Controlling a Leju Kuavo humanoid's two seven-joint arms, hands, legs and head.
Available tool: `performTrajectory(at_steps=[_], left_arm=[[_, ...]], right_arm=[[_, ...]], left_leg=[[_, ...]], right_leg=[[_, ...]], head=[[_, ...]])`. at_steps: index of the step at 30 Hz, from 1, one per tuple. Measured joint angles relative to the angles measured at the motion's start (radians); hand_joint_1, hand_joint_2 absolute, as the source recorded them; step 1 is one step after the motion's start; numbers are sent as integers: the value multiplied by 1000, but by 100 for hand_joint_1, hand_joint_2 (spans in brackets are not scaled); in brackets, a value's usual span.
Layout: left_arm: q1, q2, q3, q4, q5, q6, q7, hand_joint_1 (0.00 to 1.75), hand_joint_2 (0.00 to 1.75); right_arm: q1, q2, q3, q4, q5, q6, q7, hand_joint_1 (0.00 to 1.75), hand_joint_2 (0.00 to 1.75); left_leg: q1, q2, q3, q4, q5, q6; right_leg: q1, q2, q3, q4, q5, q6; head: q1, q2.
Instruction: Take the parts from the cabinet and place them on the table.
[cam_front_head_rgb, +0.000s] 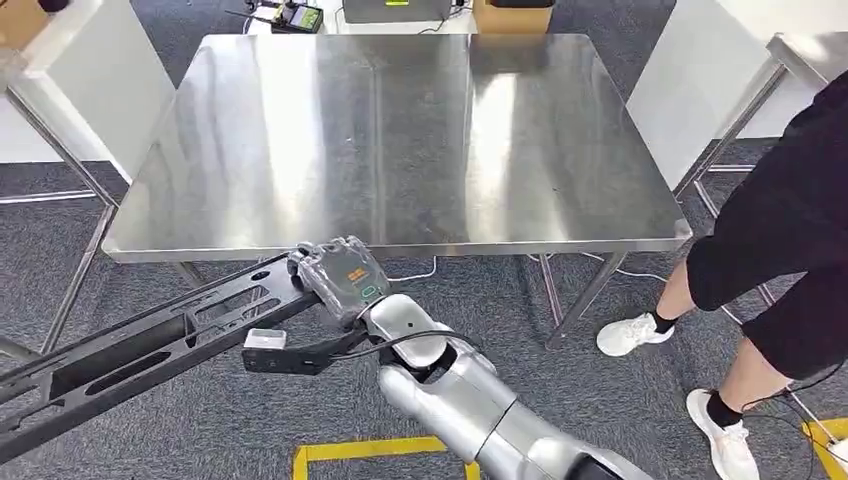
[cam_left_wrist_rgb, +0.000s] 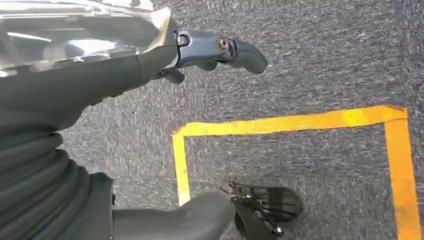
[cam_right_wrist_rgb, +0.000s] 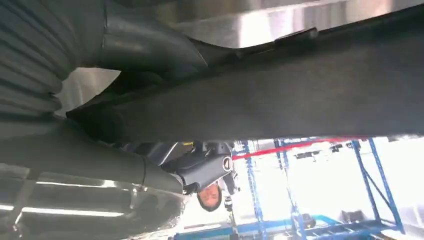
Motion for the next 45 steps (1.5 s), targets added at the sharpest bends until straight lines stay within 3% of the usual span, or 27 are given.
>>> performTrajectory(at_steps=[1,2,5,7,8,10,12,13,14,16,18,21,22,24,26,27,29,31,32,33,36,37,38,41,42,43,45], left_arm=[[-1,-1,0,0,0,0,0,0,175],[-2,-3,0,1,0,0,0,0,175],[-2,-3,0,0,0,-1,1,0,175],[-2,-2,1,0,0,-1,1,0,175],[-3,-4,2,0,0,-2,1,0,175],[-3,-4,2,0,-2,-3,2,0,175],[-1,-3,4,0,-2,-3,2,0,175],[0,-3,5,0,-2,-3,2,0,175],[0,-2,5,0,-2,-3,2,0,175],[0,0,6,0,-2,-3,2,0,175],[-2,-1,6,1,-2,-3,2,0,175],[-2,-1,6,1,-2,-3,3,0,175],[-1,-1,6,0,-2,-3,3,0,175],[-2,-1,6,0,-2,-3,3,0,175],[-3,0,7,0,-2,-3,3,0,175],[-2,0,8,0,-2,-3,3,0,175],[-1,0,13,0,-2,-3,3,0,175],[-1,-1,14,0,-2,-3,3,0,175],[-1,-2,14,1,-2,-3,3,0,175],[-3,-2,14,1,-2,-3,3,0,175],[-3,-2,15,1,-2,-3,3,0,175],[-3,-1,15,0,-2,-3,3,0,175],[-3,-1,15,0,-2,-3,3,0,175],[-3,-3,15,0,-3,-4,3,0,175],[-1,-2,16,0,-3,-4,3,0,175],[0,-2,16,0,-3,-4,3,0,175],[1,-2,16,0,-3,-4,3,0,175]], right_arm=[[-6,2,1,4,0,0,0,175,175],[-11,3,2,8,1,1,0,175,175],[-19,9,3,16,2,2,0,175,175],[-26,18,3,20,2,2,0,175,175],[-31,19,3,22,2,2,0,175,175],[-33,25,5,26,2,2,0,175,175],[-31,26,6,32,2,2,0,175,175],[-31,26,6,34,2,2,0,175,175],[-32,26,6,37,2,2,0,175,175],[-32,26,6,38,2,2,0,175,175],[-37,27,8,40,2,2,0,175,175],[-38,27,10,41,2,2,0,175,175],[-38,29,10,40,2,2,0,175,175],[-42,29,10,40,2,2,0,175,175],[-38,24,11,43,2,2,0,175,175],[-35,22,11,46,2,2,0,175,175],[-33,21,11,48,2,2,1,175,175],[-34,21,11,48,2,2,1,175,175],[-35,20,11,49,2,2,1,175,175],[-35,20,11,49,2,2,0,175,175],[-36,21,12,49,2,2,0,175,175],[-38,24,11,48,2,2,0,175,175],[-39,25,11,48,2,2,0,175,175],[-42,30,13,49,2,2,0,175,175],[-40,30,14,49,2,2,0,175,175],[-38,29,15,50,2,2,0,175,175],[-38,29,15,51,2,2,0,175,175]], left_leg=[[0,-1,11,0,-9,-4],[-8,-3,16,3,-19,-11],[1,-3,22,-4,-30,-28],[7,3,19,10,-42,-40],[6,7,5,45,-56,-44],[12,9,-80,197,-114,-56],[16,10,-160,299,-127,-66],[18,10,-170,285,-95,-68],[21,14,-156,227,-42,-70],[26,19,-91,58,68,-71],[17,19,-54,2,44,-58],[9,14,-59,4,40,-34],[18,15,-48,-7,43,-24],[14,16,-36,-10,34,-9],[12,14,-26,-10,23,0],[9,12,-20,-10,17,1],[7,7,-1,-10,3,0],[6,6,23,-10,-13,-6],[6,5,26,-10,-20,-10],[-4,2,32,-7,-32,-18],[6,3,41,-15,-42,-35],[10,6,43,-10,-50,-43],[11,10,39,15,-59,-46],[15,12,-79,221,-140,-57],[16,12,-126,280,-148,-62],[17,13,-148,290,-133,-64],[22,15,-125,187,-36,-66]], right_leg=[[1,0,33,-96,49,0],[9,0,50,-123,65,-12],[12,1,52,-125,57,-37],[-7,5,72,-143,60,-51],[-7,4,81,-147,55,-64],[-7,4,96,-147,43,-78],[-7,4,108,-146,30,-76],[-7,6,117,-146,23,-73],[-9,8,128,-146,14,-69],[-10,9,154,-146,-4,-60],[4,9,155,-144,-19,-44],[2,7,158,-157,-21,-28],[3,6,151,-151,-28,-22],[0,5,100,-43,-62,-27],[0,5,-6,123,-102,-32],[-1,5,-48,175,-102,-29],[0,5,-57,127,-48,-13],[-1,4,3,-53,51,1],[0,3,22,-119,81,-2],[7,4,37,-133,85,-12],[6,5,39,-133,75,-34],[-8,7,50,-142,77,-43],[-8,10,58,-145,74,-49],[-7,8,73,-145,59,-70],[-6,9,78,-145,53,-71],[-6,9,84,-145,49,-71],[-8,13,101,-144,35,-64]], head=[[0,0],[-2,0],[1,0],[1,0],[-3,0],[-4,0],[-5,0],[-4,0],[-5,0],[-5,0],[-6,0],[-4,0],[-3,0],[0,0],[1,0],[1,0],[1,0],[1,0],[3,0],[2,0],[2,0],[1,0],[0,0],[-2,0],[-3,0],[-3,0],[-3,0]])
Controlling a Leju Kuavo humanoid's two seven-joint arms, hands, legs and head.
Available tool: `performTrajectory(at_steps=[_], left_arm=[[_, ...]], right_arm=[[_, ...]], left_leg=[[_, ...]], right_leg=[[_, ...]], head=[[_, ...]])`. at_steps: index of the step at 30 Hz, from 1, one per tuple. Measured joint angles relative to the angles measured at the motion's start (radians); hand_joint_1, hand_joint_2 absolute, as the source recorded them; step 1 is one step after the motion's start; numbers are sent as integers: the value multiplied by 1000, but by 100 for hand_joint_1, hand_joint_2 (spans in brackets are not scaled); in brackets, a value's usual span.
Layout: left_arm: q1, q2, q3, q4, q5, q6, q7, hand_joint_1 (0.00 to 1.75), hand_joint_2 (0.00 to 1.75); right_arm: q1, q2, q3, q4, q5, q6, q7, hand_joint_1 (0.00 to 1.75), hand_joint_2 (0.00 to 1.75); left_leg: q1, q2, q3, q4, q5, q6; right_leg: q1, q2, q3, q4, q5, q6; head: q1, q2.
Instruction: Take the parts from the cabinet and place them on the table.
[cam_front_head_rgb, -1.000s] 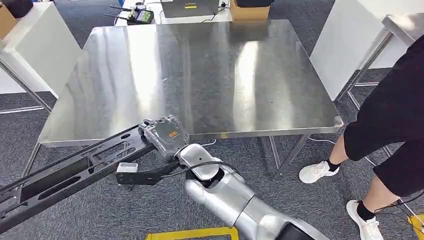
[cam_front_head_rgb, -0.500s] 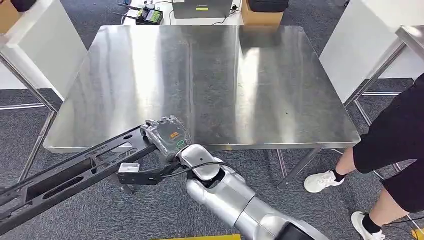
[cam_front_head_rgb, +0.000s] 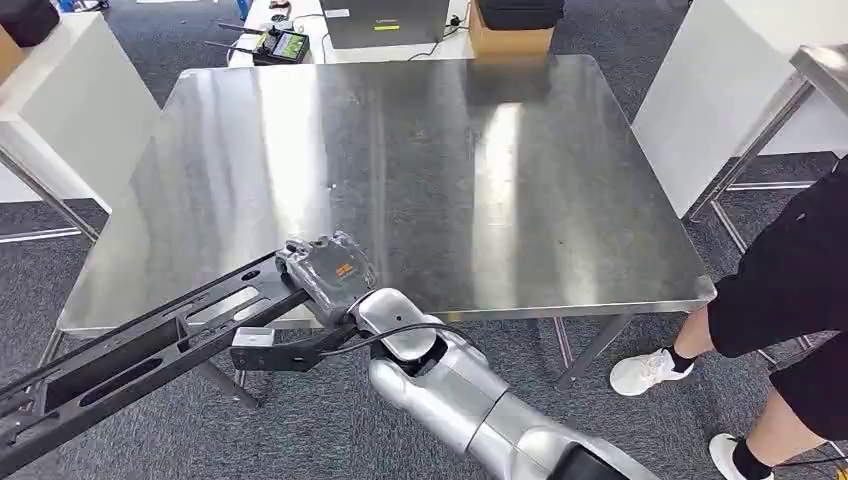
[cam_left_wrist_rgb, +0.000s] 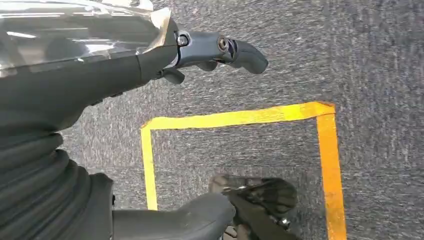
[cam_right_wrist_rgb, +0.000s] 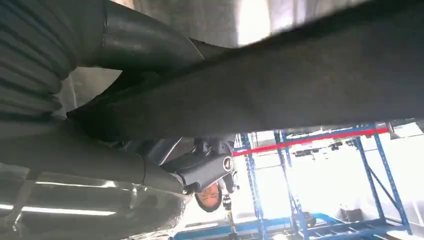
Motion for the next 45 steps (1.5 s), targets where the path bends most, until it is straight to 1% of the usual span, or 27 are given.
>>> performTrajectory(at_steps=[2,3,4,6,8,10,11,12,13,14,16,17,18,22,23,24,27,28,29,30,32,33,34,35,36,39,45], left_arm=[[0,1,0,0,0,0,0,0,175],[-1,1,0,1,0,0,0,0,175],[-4,1,0,1,0,0,0,0,175],[-2,1,0,1,0,0,0,0,175],[-2,0,0,1,0,0,0,0,175],[-4,1,0,1,-8,-18,-5,0,175],[-6,3,0,1,-11,-32,-8,0,175],[-8,4,0,1,-16,-40,-9,0,175],[-11,5,0,0,-18,-45,-10,0,175],[-9,5,0,0,-18,-47,-9,0,175],[1,5,0,0,-21,-48,-7,0,175],[4,5,0,0,-23,-48,-6,0,175],[2,5,0,1,-24,-47,-4,0,175],[-6,5,0,0,-27,-47,0,0,175],[-6,6,0,-1,-29,-47,3,0,175],[-6,4,0,-1,-31,-48,4,0,175],[-6,6,0,-1,-43,-49,9,0,175],[-6,7,0,-1,-47,-51,10,0,175],[-5,7,0,-1,-48,-53,10,0,175],[-4,8,0,-1,-50,-56,10,0,175],[-5,12,0,-1,-53,-57,6,0,175],[-6,15,0,-1,-56,-57,4,0,175],[-6,16,0,0,-56,-58,2,0,175],[-10,17,0,-1,-56,-61,1,0,175],[-11,18,1,-1,-56,-68,2,0,175],[-11,19,2,0,-56,-73,2,0,175],[-14,19,6,0,-56,-75,2,0,175]], right_arm=[[0,1,0,0,0,0,0,175,175],[-2,3,1,1,0,0,0,175,175],[-1,3,1,1,0,0,0,175,175],[-1,3,1,1,0,0,0,175,175],[-3,4,1,0,1,0,0,175,175],[-44,-5,-1,28,100,44,90,175,175],[-102,-6,-5,108,185,54,186,175,175],[-157,-5,-21,194,242,51,279,175,175],[-200,-8,-46,255,272,48,337,175,175],[-237,-22,-74,311,286,45,372,175,175],[-292,-37,-113,394,309,45,399,175,175],[-307,-38,-125,415,320,44,413,175,175],[-317,-39,-135,435,330,43,422,175,175],[-327,-53,-177,474,354,42,440,175,175],[-329,-55,-188,480,368,43,452,175,175],[-334,-60,-200,485,378,43,459,175,175],[-337,-73,-235,499,414,53,463,175,175],[-333,-79,-248,505,425,55,464,175,175],[-330,-84,-258,509,431,56,465,175,175],[-330,-93,-270,515,439,57,465,175,175],[-334,-98,-282,520,447,58,466,175,175],[-335,-99,-288,522,451,58,466,175,175],[-340,-101,-294,525,456,61,466,175,175],[-341,-102,-297,526,460,64,464,175,175],[-340,-105,-302,528,463,66,462,175,175],[-340,-104,-314,532,466,69,462,175,175],[-344,-103,-321,536,467,70,461,175,175]], left_leg=[[4,4,57,-160,96,2],[-5,4,71,-176,79,4],[-5,3,68,-177,74,16],[-13,0,68,-180,69,29],[-6,1,83,-195,72,45],[-8,3,90,-196,65,61],[-10,2,91,-196,63,63],[-11,-2,91,-196,62,65],[-13,-10,94,-196,61,66],[-13,-18,100,-196,58,67],[-13,-21,117,-196,47,60],[-14,-17,123,-195,42,56],[-22,-12,122,-194,35,50],[-17,-10,135,-201,21,30],[-12,-5,125,-191,11,25],[-15,-1,111,-152,-4,21],[-12,-1,-19,69,-76,12],[-12,0,-55,110,-73,12],[-12,0,-67,102,-47,13],[-12,0,-56,52,-1,15],[-12,0,8,-116,111,24],[-15,-2,34,-162,117,33],[-24,-1,49,-173,112,37],[-24,1,58,-193,99,43],[-22,-1,58,-195,102,40],[-30,-3,56,-195,101,41],[-32,-3,57,-195,95,48]], right_leg=[[2,1,15,0,-15,11],[15,2,14,5,-20,18],[13,3,13,2,-21,23],[11,1,16,-6,-23,32],[12,-3,10,10,-36,43],[11,-4,-59,141,-84,35],[10,-4,-113,231,-109,31],[8,-4,-159,303,-125,32],[8,-4,-184,337,-122,37],[8,-4,-183,315,-100,45],[8,-5,-117,140,-12,59],[10,-10,-83,51,29,61],[14,-13,-59,6,46,53],[15,-9,-54,1,37,31],[-1,-8,-43,-7,39,23],[1,-6,-36,-7,33,14],[6,-5,-20,-7,19,-6],[8,-5,-13,-7,12,-6],[9,-4,-5,-7,5,-4],[9,-3,4,-6,-2,-3],[10,1,25,-6,-16,1],[10,2,32,-9,-22,5],[21,4,30,-7,-24,10],[19,4,27,-8,-26,14],[24,4,27,-1,-28,14],[19,3,27,-6,-28,14],[17,2,28,-14,-30,18]], head=[[0,0],[-2,0],[2,0],[3,0],[5,0],[10,0],[9,0],[8,0],[10,0],[11,0],[19,0],[19,0],[19,0],[19,0],[18,0],[13,0],[12,0],[11,0],[13,0],[12,0],[12,0],[12,0],[15,0],[10,0],[14,0],[14,0],[15,0]])
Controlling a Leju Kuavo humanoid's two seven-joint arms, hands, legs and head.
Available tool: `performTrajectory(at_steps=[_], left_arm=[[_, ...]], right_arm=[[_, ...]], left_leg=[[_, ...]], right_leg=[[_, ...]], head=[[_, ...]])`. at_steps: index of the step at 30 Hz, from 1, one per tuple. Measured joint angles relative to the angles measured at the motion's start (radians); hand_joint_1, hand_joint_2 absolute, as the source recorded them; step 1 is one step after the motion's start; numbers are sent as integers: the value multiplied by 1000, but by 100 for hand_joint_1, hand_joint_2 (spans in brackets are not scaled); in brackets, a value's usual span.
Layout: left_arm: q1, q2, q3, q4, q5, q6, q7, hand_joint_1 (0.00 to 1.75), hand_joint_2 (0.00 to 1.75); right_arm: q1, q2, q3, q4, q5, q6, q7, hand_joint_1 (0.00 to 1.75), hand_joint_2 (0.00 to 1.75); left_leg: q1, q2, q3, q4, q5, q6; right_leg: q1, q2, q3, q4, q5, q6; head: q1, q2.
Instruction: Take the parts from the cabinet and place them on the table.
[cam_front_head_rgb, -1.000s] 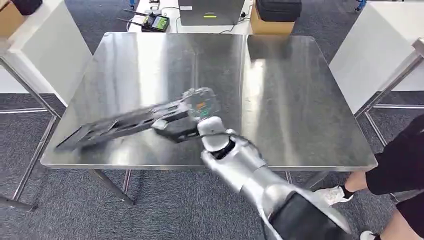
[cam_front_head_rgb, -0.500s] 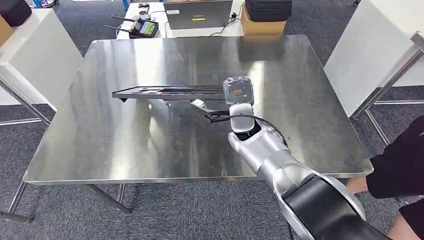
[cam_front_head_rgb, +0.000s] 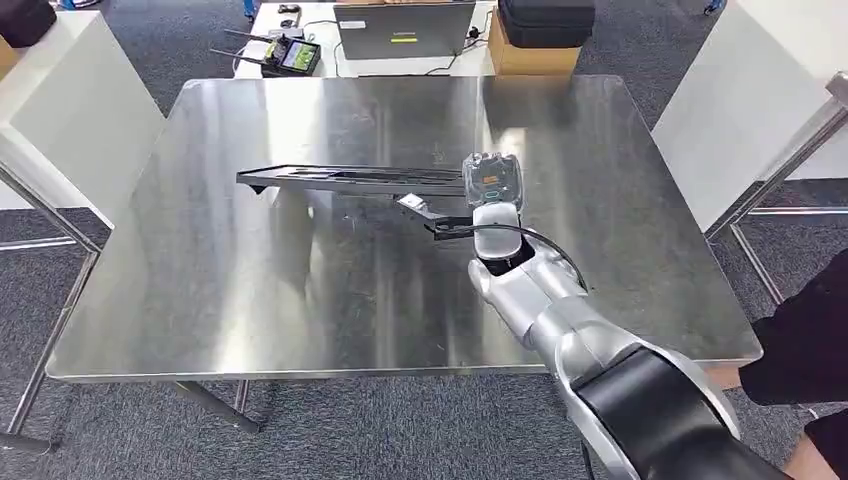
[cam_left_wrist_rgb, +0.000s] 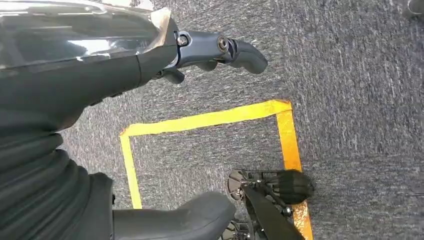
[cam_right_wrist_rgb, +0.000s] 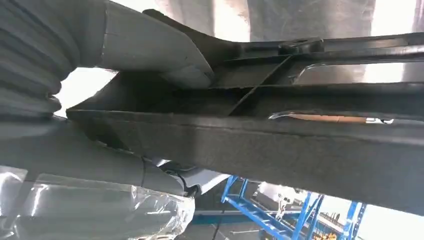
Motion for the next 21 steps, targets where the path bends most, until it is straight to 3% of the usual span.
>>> performTrajectory(at_steps=[2,3,6,7,21], left_arm=[[0,0,0,0,-3,0,-3,0,175],[1,1,0,0,-5,3,-7,0,175],[1,2,0,0,-24,15,-8,0,175],[2,2,0,0,-25,20,-8,0,0],[4,3,8,0,-23,19,26,0,0]], right_arm=[[0,0,-1,0,11,0,-2,175,175],[0,1,-3,1,21,-1,-5,0,0],[1,5,-22,1,54,-2,-17,0,0],[2,9,-31,1,59,-3,-19,0,0],[13,33,-110,-2,77,-19,-48,0,0]], left_leg=[[0,0,0,0,0,0],[-1,-1,0,0,1,1],[-1,-1,1,0,1,2],[0,-1,1,0,1,2],[7,0,2,0,1,1]], right_leg=[[0,0,0,0,1,1],[0,0,0,0,1,2],[0,0,1,0,2,3],[-1,0,1,0,2,3],[2,0,2,0,2,3]], head=[[0,0],[0,0],[0,0],[0,0],[-1,0]])
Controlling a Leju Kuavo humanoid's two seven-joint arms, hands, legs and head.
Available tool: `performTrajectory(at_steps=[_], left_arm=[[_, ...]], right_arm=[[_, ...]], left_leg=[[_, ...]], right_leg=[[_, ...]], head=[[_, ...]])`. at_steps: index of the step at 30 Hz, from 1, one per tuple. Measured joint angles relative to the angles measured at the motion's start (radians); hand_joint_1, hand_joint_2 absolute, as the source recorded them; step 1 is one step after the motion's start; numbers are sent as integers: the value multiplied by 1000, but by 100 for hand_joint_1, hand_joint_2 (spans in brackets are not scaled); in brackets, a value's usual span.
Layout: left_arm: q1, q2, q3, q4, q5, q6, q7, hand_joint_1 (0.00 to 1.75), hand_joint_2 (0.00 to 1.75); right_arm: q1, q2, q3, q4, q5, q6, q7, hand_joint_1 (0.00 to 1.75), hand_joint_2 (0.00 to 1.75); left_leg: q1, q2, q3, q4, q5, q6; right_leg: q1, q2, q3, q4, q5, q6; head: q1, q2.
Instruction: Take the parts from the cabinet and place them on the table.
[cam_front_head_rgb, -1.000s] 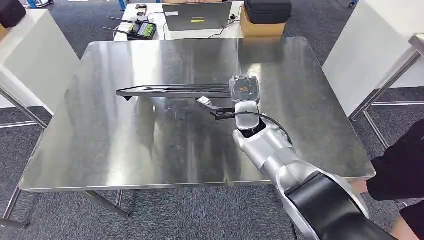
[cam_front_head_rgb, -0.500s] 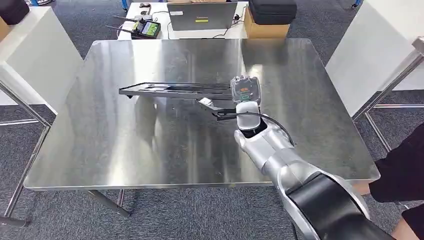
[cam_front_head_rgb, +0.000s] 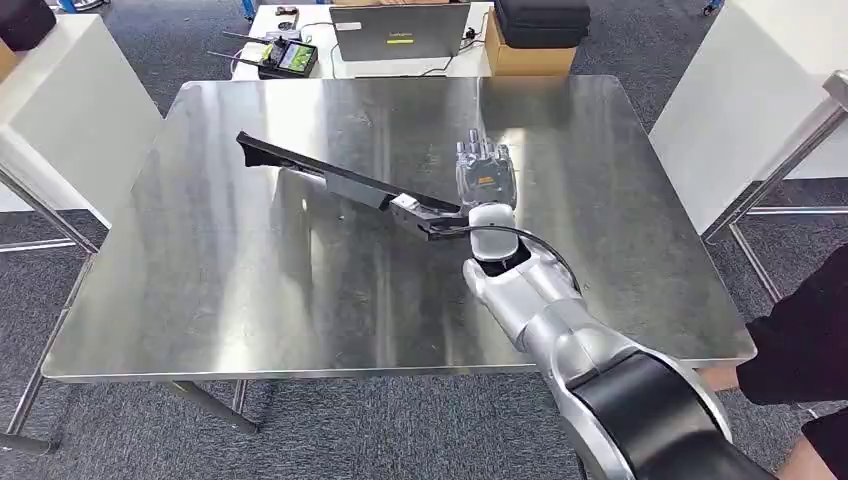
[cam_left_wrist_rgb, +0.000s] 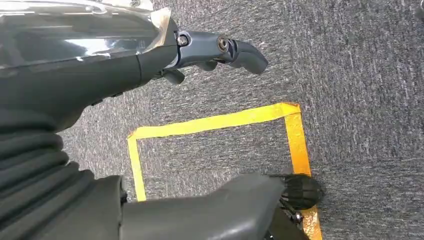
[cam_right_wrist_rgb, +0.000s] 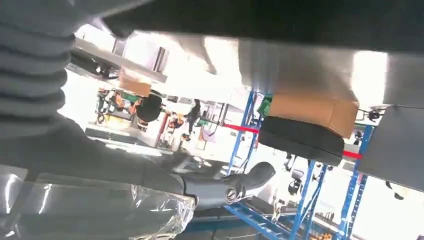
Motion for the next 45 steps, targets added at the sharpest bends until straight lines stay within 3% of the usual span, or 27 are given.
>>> performTrajectory(at_steps=[15,17,22,27,29,32,36,37,39,41,44,45], left_arm=[[1,1,1,0,-11,-15,-16,0,0],[1,1,2,0,-13,-15,-15,0,0],[1,2,16,0,-17,-15,-10,0,0],[2,2,18,0,-20,-15,-7,0,0],[2,2,18,0,-26,-15,-3,0,0],[2,2,17,0,-44,-14,5,0,0],[1,2,18,0,-61,-14,8,0,0],[1,2,18,0,-66,-14,8,0,0],[-1,2,17,0,-77,-16,8,0,0],[-5,2,17,0,-88,-20,8,0,0],[-5,2,17,0,-88,-21,8,0,0],[-5,2,17,0,-88,-21,8,0,0]], right_arm=[[-14,19,1,0,1,14,-1,0,0],[-12,21,1,0,-5,-13,-16,0,0],[11,41,-63,-35,-132,-160,-113,0,0],[22,50,-111,-51,-184,-180,-154,0,0],[40,58,-154,-72,-340,-238,-269,0,0],[58,85,-298,-106,-731,-248,-513,0,0],[57,98,-426,-119,-942,-244,-644,0,0],[56,103,-443,-120,-1018,-215,-689,0,0],[57,115,-479,-129,-1256,-80,-800,0,0],[65,127,-491,-152,-1627,174,-887,0,0],[65,127,-490,-156,-1655,174,-887,0,0],[68,128,-489,-160,-1686,216,-890,0,0]], left_leg=[[0,0,0,0,0,0],[0,0,0,0,0,0],[0,0,1,0,0,0],[0,0,1,0,0,0],[0,0,1,0,0,0],[0,0,1,0,0,0],[0,-1,1,0,0,0],[0,0,2,0,0,0],[0,0,2,0,0,0],[0,0,2,0,0,0],[0,0,2,0,0,0],[0,0,2,0,0,0]], right_leg=[[0,0,1,0,0,0],[0,0,1,0,0,0],[0,0,1,0,0,0],[0,0,1,0,0,0],[0,0,1,0,0,0],[0,-1,1,0,0,0],[0,-1,2,0,0,0],[0,0,2,0,0,0],[0,0,2,0,0,0],[0,-1,2,0,0,0],[0,-1,2,0,0,0],[0,-1,2,0,0,0]], head=[[0,0],[0,0],[0,0],[0,0],[0,0],[0,0],[0,0],[0,0],[0,0],[0,0],[0,0],[0,0]])
